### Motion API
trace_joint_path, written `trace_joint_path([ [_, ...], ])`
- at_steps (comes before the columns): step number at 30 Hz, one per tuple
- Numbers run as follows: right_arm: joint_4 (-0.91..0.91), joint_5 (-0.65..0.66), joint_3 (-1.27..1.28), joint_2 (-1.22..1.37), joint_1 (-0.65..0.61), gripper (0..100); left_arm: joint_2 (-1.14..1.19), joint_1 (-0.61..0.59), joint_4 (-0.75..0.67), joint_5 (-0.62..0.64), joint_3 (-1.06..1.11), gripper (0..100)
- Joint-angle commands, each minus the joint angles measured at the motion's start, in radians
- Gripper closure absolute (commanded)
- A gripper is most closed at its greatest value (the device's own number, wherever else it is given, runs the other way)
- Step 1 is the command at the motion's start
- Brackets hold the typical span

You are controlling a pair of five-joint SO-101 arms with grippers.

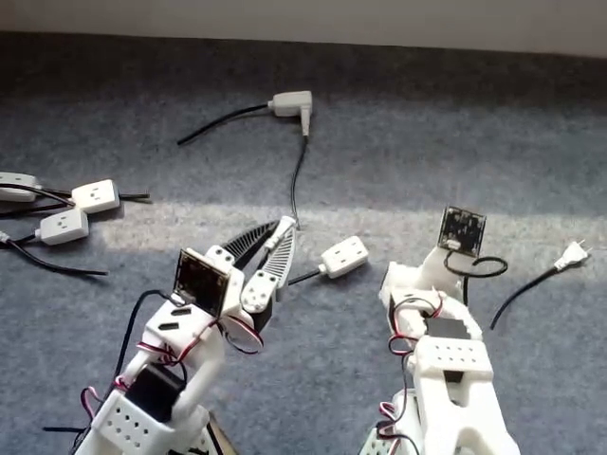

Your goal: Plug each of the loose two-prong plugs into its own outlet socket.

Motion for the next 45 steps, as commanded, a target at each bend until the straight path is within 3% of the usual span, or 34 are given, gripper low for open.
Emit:
trace_joint_path([
  [1, -0.031, -0.012, 0.001, -0.035, -0.008, 91.5, 0.005, -0.025, 0.066, -0.061, -0.219, 99],
  [7, -0.031, -0.02, 0.001, -0.041, 0.041, 91.5, 0.366, -0.077, 0.086, -0.074, -0.475, 99],
  [11, -0.031, -0.086, -0.002, -0.041, 0.093, 91.5, 0.704, -0.064, 0.196, -0.052, -0.716, 99],
  [19, -0.031, -0.126, -0.002, -0.041, 0.142, 91.5, 1.158, 0.007, 0.425, 0.167, -1.145, 99],
  [28, -0.035, -0.126, -0.004, -0.041, 0.148, 91.5, 1.561, -0.053, 0.713, 0.511, -1.466, 99],
  [35, -0.051, -0.126, -0.001, -0.041, 0.148, 91.5, 1.735, -0.074, 0.927, 0.709, -1.662, 99],
  [40, -0.051, -0.126, -0.001, -0.041, 0.148, 91.5, 1.741, -0.018, 1.005, 0.723, -1.685, 99],
  [45, -0.051, -0.126, -0.001, -0.041, 0.148, 91.5, 1.693, 0.045, 1.177, 0.72, -1.675, 99],
])
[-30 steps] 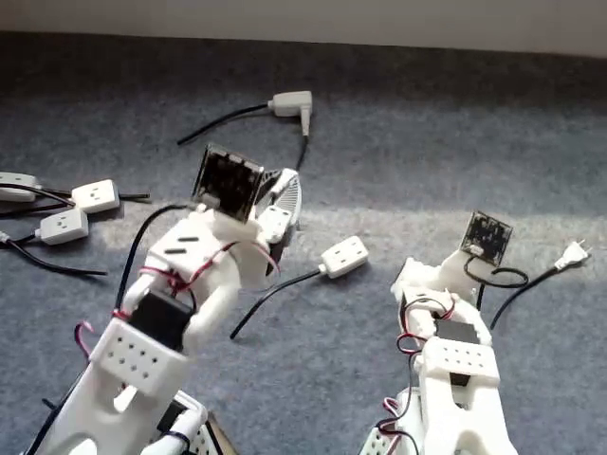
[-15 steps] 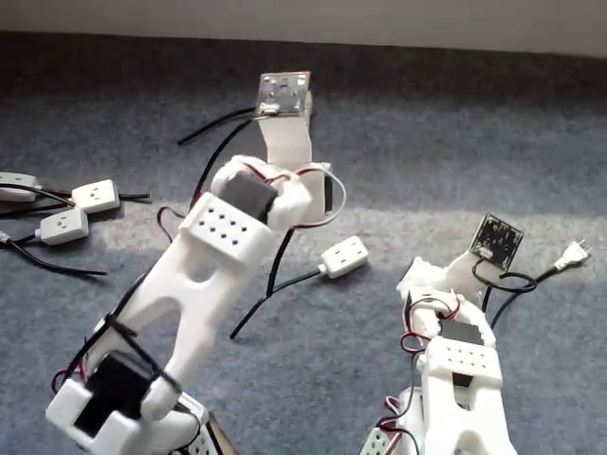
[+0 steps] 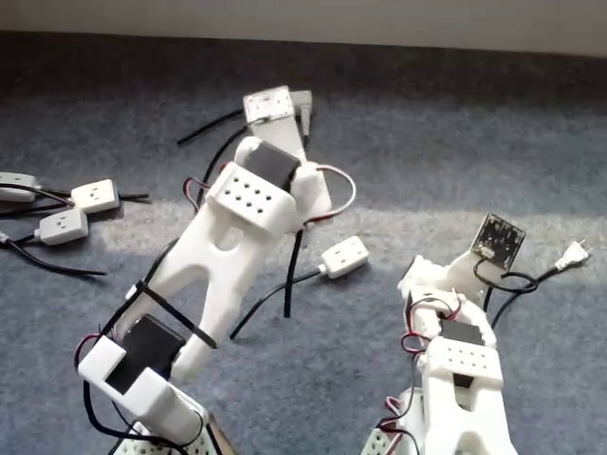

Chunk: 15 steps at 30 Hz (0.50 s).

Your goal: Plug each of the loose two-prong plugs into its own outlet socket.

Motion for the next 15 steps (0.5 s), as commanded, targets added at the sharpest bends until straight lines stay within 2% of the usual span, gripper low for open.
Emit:
trace_joint_path([
  [1, -0.024, -0.009, -0.01, -0.024, 0.01, 91.5, -0.058, 0.047, 0.126, 0.006, -0.028, 99],
  [4, -0.025, -0.009, -0.008, -0.024, 0.01, 91.5, -0.018, 0.045, 0.091, 0.023, -0.028, 99],
  [10, -0.025, -0.009, -0.008, -0.024, 0.005, 91.5, 0.128, 0.01, -0.058, 0.327, -0.039, 99],
  [15, -0.025, -0.006, -0.012, -0.024, 0.002, 91.5, 0.145, 0.016, -0.078, 0.334, -0.084, 99],
])
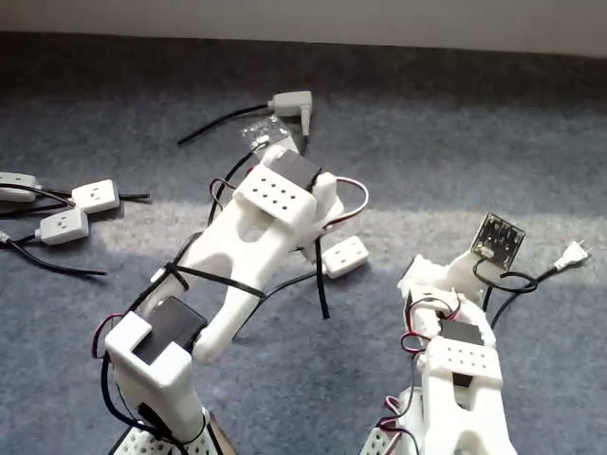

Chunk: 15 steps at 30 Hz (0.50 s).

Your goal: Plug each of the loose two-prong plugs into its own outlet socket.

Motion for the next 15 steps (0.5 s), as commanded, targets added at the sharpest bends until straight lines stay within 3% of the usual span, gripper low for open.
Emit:
trace_joint_path([
  [1, -0.019, -0.005, -0.012, -0.024, -0.004, 91.5, -0.007, -0.004, -0.031, 0.026, -0.096, 99],
  [6, -0.019, -0.003, -0.008, -0.024, -0.031, 91.5, -0.005, -0.002, -0.118, 0.063, -0.105, 99],
  [15, -0.019, -0.003, -0.01, -0.024, -0.033, 91.5, -0.005, 0.125, -0.273, -0.046, 0.035, 99],
])
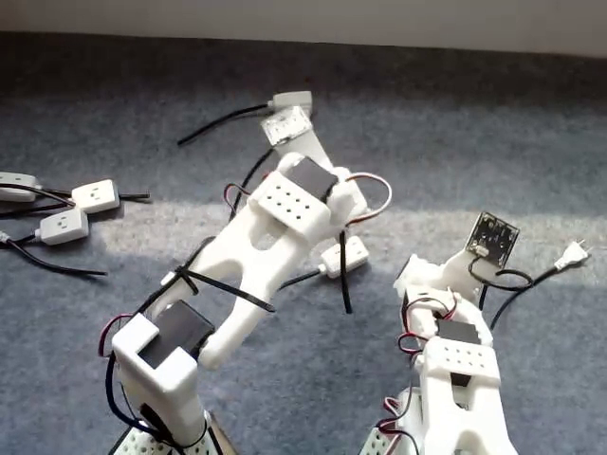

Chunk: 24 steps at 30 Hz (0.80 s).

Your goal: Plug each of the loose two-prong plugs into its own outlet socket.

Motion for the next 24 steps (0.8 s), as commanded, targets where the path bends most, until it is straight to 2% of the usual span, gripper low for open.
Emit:
trace_joint_path([
  [1, -0.019, -0.003, -0.01, -0.024, -0.007, 91.5, -0.01, 0.054, -0.08, -0.055, 0.044, 99],
  [8, -0.019, -0.003, -0.01, -0.024, -0.002, 91.5, -0.004, 0.045, -0.149, -0.1, 0.082, 99],
  [13, -0.019, -0.003, -0.01, -0.024, -0.002, 91.5, 0.082, 0.045, -0.25, -0.106, 0.099, 99],
  [21, -0.019, -0.003, -0.01, -0.024, -0.001, 91.5, 0.107, 0.044, -0.253, -0.1, 0.07, 99],
  [24, -0.019, -0.003, -0.01, -0.024, -0.001, 91.5, 0.097, 0.044, -0.199, -0.1, 0.07, 99],
])
